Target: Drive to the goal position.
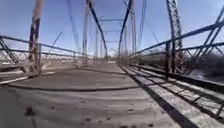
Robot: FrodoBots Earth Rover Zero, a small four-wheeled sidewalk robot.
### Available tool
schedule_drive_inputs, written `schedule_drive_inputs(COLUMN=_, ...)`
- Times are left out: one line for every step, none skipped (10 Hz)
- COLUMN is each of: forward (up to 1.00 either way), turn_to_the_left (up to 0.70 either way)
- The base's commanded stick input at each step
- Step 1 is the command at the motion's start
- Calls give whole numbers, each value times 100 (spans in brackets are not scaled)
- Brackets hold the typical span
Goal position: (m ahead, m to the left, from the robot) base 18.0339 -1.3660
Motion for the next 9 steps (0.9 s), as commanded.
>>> schedule_drive_inputs(forward=100, turn_to_the_left=0)
schedule_drive_inputs(forward=100, turn_to_the_left=0)
schedule_drive_inputs(forward=100, turn_to_the_left=0)
schedule_drive_inputs(forward=100, turn_to_the_left=0)
schedule_drive_inputs(forward=100, turn_to_the_left=0)
schedule_drive_inputs(forward=100, turn_to_the_left=0)
schedule_drive_inputs(forward=100, turn_to_the_left=0)
schedule_drive_inputs(forward=100, turn_to_the_left=0)
schedule_drive_inputs(forward=100, turn_to_the_left=0)
